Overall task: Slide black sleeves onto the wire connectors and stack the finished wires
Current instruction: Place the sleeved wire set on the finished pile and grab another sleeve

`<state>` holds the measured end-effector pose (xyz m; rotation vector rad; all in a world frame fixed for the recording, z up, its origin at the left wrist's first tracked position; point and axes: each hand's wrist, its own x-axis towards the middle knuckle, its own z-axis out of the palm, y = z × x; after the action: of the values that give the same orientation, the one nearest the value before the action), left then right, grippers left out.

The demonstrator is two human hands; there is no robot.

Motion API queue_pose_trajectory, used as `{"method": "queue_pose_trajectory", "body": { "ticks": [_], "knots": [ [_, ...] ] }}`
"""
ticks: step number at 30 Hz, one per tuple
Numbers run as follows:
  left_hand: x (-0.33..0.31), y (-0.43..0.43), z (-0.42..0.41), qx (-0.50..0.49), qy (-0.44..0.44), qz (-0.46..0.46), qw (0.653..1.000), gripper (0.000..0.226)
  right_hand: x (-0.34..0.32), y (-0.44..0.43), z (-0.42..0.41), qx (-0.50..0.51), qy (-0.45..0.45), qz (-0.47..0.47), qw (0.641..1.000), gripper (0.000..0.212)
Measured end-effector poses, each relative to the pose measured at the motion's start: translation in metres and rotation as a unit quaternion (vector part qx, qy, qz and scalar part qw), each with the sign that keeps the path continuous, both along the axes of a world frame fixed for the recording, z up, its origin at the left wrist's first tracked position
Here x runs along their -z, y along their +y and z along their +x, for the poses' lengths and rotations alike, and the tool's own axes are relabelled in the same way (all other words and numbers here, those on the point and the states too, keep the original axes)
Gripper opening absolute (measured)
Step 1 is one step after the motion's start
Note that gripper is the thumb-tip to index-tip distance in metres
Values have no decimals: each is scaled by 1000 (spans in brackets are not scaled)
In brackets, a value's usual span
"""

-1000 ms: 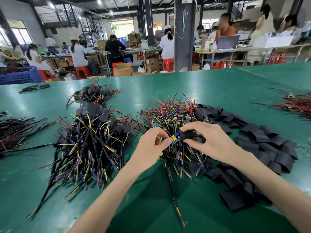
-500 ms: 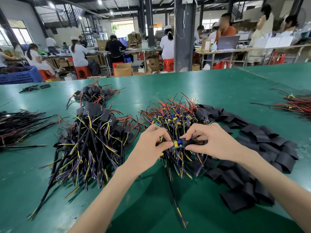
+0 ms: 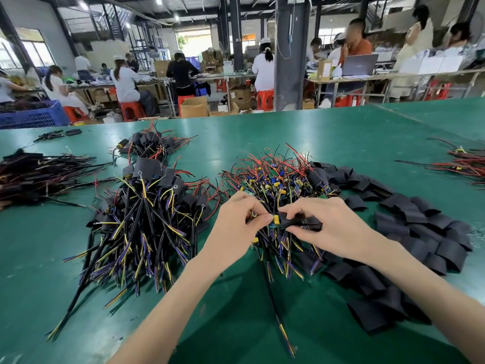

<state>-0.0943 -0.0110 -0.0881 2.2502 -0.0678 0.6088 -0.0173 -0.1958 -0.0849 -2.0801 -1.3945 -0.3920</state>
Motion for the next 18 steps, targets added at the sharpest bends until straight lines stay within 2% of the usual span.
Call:
{"method": "queue_pose_trajectory", "body": {
  "ticks": [3,6,13,18],
  "knots": [
    [4,-4,0,-7,-1,-24,1000,9,1,0,0,1,12,11,1000,24],
    [7,-9,0,-8,-2,-52,999,19,3,1,-1,0,20,20,1000,23],
    [10,-16,0,-13,-17,-53,998,34,6,4,-4,-1,9,23,1000,19],
    [12,-16,0,-30,-4,-69,997,27,8,5,-4,-6,-22,30,999,18]
  ]
}}
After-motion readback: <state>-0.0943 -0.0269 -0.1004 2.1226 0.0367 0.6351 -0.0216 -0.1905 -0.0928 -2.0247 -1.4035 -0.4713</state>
